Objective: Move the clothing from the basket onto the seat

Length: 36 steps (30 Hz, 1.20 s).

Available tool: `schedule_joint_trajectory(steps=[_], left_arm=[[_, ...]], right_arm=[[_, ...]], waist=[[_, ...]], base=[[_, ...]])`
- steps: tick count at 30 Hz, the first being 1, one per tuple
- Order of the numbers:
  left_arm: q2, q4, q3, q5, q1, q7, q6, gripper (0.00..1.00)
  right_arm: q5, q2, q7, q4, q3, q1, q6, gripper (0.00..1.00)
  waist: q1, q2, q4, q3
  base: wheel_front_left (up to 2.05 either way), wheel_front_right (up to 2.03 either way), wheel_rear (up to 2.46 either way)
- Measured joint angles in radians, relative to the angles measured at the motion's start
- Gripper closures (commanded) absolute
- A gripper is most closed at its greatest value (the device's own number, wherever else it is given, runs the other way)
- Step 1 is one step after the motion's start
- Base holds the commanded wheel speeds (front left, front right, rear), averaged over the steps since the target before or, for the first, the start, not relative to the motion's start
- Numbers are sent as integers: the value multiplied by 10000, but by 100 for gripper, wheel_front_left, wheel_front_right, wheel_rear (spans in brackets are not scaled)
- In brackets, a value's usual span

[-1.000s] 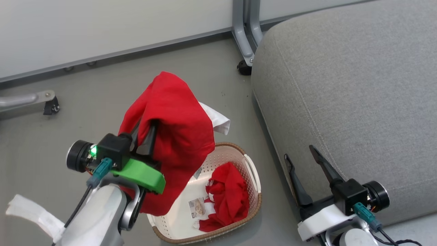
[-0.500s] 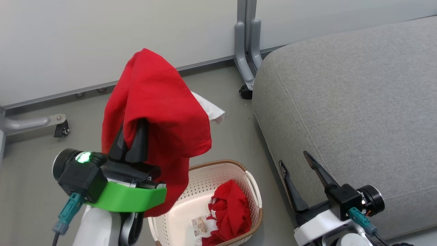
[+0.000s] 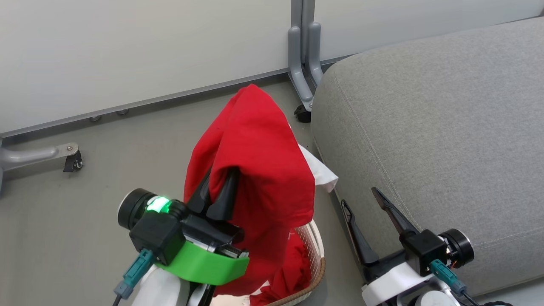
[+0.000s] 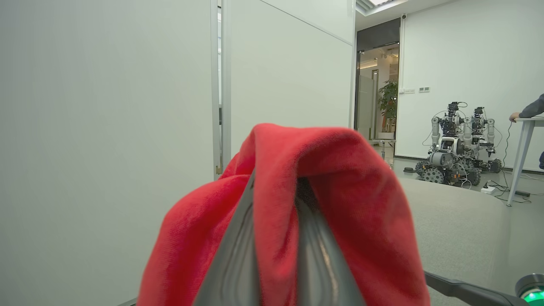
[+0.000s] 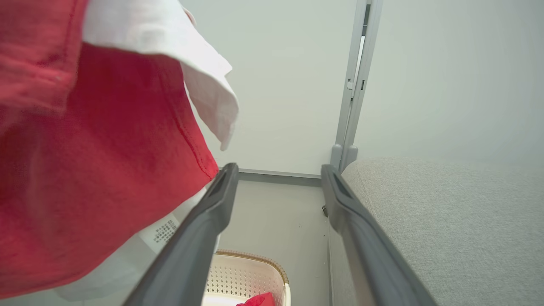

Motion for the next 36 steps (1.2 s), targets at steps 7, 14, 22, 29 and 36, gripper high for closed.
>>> schedule_joint_trajectory(steps=[7, 14, 22, 29, 36], left_arm=[[140, 324, -102, -134, -7, 0, -2, 100], [159, 337, 13, -134, -8, 0, -2, 100], [221, 562, -92, -98, -6, 0, -2, 100], [234, 727, -178, 2, -4, 0, -2, 100], [332, 713, -497, 90, -12, 0, -2, 100]], right_arm=[[6, 0, 0, -2, 23, -1, 0, 0], [267, -2, 0, -61, 130, -5, -2, 0], [1381, -658, 0, -821, 1724, -416, 0, 0], [2679, -1684, -2, -1768, 3244, -692, 0, 0], [3007, -1929, -2, -1864, 3302, -1051, -2, 0]], waist=[[0, 0, -55, 18], [0, 0, -69, 29], [0, 0, -70, -11], [0, 0, -31, -42], [0, 0, -22, -12]], base=[[0, 0, 0], [0, 0, 0], [0, 0, 0], [0, 0, 0], [0, 0, 0]])
